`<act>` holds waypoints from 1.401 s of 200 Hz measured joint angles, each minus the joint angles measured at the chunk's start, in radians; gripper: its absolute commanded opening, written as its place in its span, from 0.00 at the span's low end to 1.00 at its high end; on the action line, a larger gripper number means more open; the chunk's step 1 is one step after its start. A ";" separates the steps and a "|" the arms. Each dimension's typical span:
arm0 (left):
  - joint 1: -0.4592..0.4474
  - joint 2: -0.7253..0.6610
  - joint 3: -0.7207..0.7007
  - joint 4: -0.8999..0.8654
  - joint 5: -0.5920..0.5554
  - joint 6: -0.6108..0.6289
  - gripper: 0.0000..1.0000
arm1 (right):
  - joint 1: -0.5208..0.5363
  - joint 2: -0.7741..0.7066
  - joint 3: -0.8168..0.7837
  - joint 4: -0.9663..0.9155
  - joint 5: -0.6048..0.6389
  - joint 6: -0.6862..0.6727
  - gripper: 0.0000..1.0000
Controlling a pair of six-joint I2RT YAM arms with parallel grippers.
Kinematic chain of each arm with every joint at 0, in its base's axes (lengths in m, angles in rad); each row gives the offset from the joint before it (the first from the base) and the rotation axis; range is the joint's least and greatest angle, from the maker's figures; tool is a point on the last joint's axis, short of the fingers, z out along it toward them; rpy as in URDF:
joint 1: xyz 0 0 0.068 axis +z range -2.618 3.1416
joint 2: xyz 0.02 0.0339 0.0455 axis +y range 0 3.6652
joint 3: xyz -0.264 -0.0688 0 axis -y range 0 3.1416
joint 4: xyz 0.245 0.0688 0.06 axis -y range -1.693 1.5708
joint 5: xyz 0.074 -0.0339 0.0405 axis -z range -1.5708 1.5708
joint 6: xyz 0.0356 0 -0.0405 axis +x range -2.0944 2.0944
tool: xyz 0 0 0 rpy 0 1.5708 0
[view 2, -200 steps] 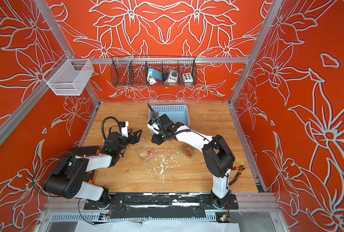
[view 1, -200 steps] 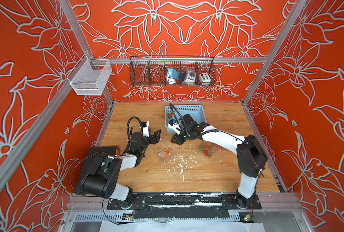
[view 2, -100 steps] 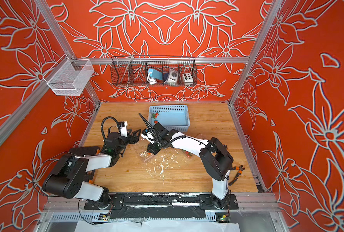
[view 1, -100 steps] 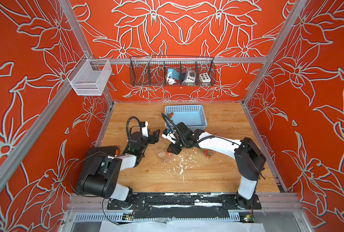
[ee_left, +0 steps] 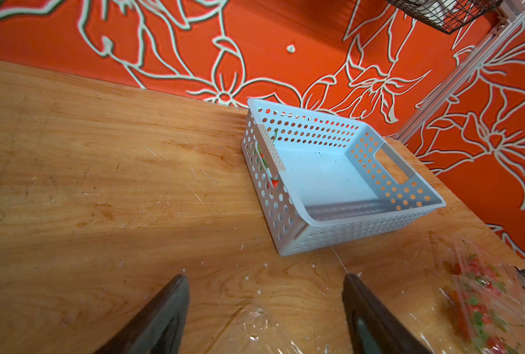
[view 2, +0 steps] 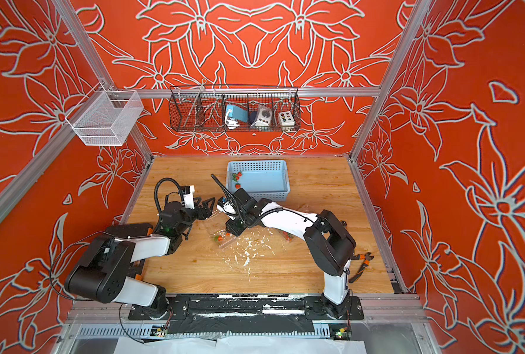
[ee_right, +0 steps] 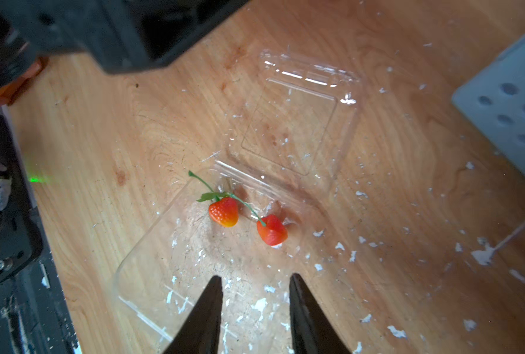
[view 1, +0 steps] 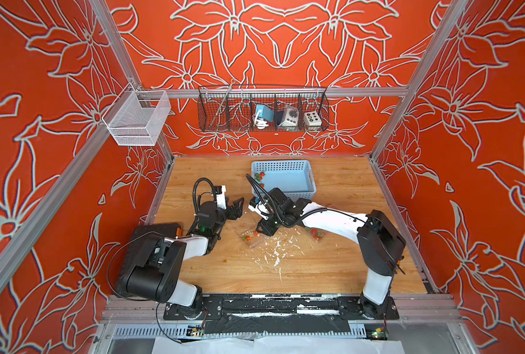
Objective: Pack strawberries into containers
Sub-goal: Place the strawberry in the packing box, then pick up the strawberry from the basket.
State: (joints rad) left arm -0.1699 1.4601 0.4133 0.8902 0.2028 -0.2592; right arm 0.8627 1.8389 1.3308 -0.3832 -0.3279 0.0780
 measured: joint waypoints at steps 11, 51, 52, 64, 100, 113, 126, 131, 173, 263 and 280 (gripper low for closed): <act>0.000 0.000 0.000 -0.002 0.000 0.000 0.78 | -0.026 0.000 0.032 -0.006 0.018 0.010 0.39; 0.000 0.000 0.000 -0.009 0.000 0.000 0.78 | -0.209 0.084 0.252 0.002 0.059 0.050 0.39; 0.000 0.000 0.000 -0.009 0.000 0.000 0.78 | -0.216 0.091 0.261 0.002 0.060 0.051 0.39; 0.000 0.000 0.000 -0.011 0.000 0.000 0.78 | -0.263 0.149 0.328 0.003 0.064 0.053 0.40; 0.000 0.000 0.000 -0.015 0.002 0.000 0.78 | -0.331 0.362 0.524 -0.053 0.087 0.039 0.45; 0.000 0.002 0.000 -0.014 0.005 -0.002 0.78 | -0.331 0.437 0.612 -0.089 0.084 0.032 0.46; 0.000 0.003 0.000 -0.015 0.009 -0.003 0.78 | -0.330 0.514 0.717 -0.128 0.076 0.023 0.47; 0.000 0.004 0.001 -0.015 0.010 -0.003 0.78 | -0.330 0.539 0.756 -0.142 0.074 0.021 0.47; 0.001 0.013 0.015 -0.018 0.021 -0.003 0.78 | -0.330 0.714 1.035 -0.250 0.032 0.008 0.52; 0.001 0.024 0.027 -0.023 0.046 -0.003 0.78 | -0.321 0.913 1.293 -0.374 -0.014 0.015 0.59; 0.001 0.024 0.027 -0.023 0.047 -0.003 0.78 | -0.315 0.919 1.303 -0.385 -0.014 0.015 0.60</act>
State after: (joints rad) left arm -0.1692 1.4841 0.4404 0.8673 0.2501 -0.2626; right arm 0.5480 2.7583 2.6335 -0.7681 -0.3420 0.0933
